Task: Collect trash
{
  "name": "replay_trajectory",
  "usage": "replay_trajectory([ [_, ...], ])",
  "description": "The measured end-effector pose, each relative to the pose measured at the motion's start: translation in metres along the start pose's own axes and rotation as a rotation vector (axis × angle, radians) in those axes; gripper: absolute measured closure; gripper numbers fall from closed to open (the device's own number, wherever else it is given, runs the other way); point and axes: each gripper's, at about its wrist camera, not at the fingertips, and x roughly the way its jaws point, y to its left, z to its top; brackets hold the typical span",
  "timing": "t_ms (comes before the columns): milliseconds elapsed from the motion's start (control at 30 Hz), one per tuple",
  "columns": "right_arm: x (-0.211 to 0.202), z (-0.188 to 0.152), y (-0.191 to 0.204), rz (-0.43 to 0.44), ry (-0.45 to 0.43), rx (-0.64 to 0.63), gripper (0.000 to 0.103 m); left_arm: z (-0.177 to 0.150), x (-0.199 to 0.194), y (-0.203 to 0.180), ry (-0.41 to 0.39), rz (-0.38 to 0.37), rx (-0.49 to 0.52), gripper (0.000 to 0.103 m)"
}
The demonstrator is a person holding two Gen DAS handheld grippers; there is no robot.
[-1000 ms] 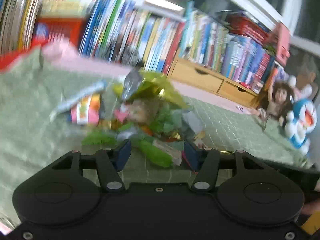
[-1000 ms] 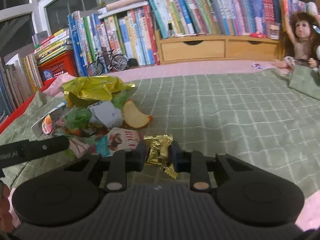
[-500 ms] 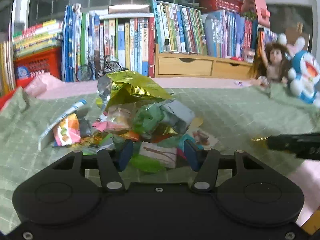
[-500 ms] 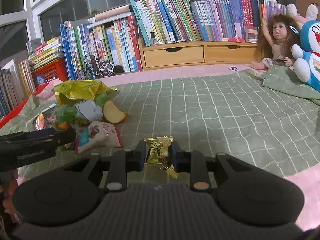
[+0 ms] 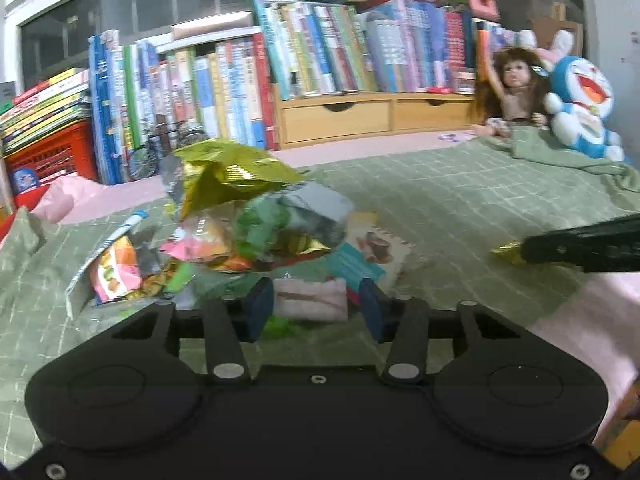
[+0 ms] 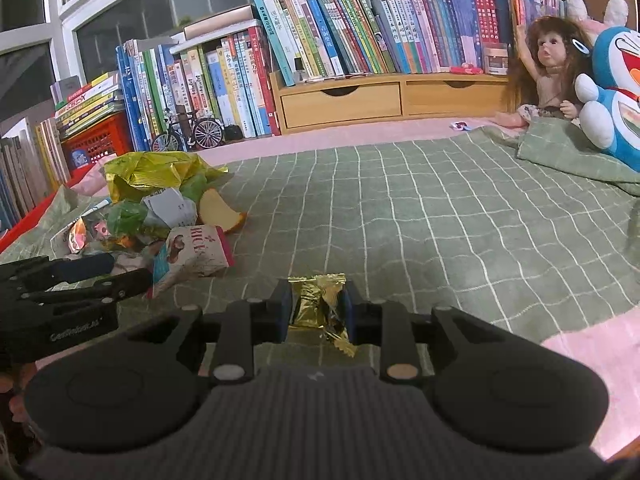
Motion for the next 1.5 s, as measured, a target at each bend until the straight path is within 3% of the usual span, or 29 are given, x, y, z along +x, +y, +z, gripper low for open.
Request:
replay_trajectory([
  [133,-0.001,0.0,-0.001,0.0,0.0,0.007,0.071,-0.003,-0.007,-0.007,-0.002,-0.011,0.019,0.058],
  [267,-0.002,-0.001,-0.001,0.0,0.001,0.005,0.071,-0.004,-0.007,-0.011,-0.014,0.023,0.027,0.052],
  [400,-0.003,-0.002,-0.001,0.0,0.002,0.0,0.071,0.0,0.003,-0.004,-0.006,0.042,-0.032,0.045],
  [433,-0.004,-0.003,0.0,0.0,0.002,0.001,0.071,0.001,0.006,-0.001,0.011,0.037,-0.055,0.046],
  [533,-0.007,-0.003,0.0,0.007,0.001,0.004,0.071,0.003,0.01,0.002,0.036,0.022,-0.096,0.064],
  [733,-0.016,-0.003,0.0,0.021,-0.006,0.006,0.071,0.006,-0.006,-0.007,-0.009,0.029,-0.066,0.064],
  [1033,-0.036,-0.007,0.006,0.061,-0.007,0.002,0.072,0.007,-0.043,-0.02,-0.046,-0.026,-0.067,0.064],
  [1500,-0.087,-0.043,0.018,0.163,0.062,0.026,0.072,-0.028,-0.116,-0.04,-0.055,-0.068,-0.054,0.064],
])
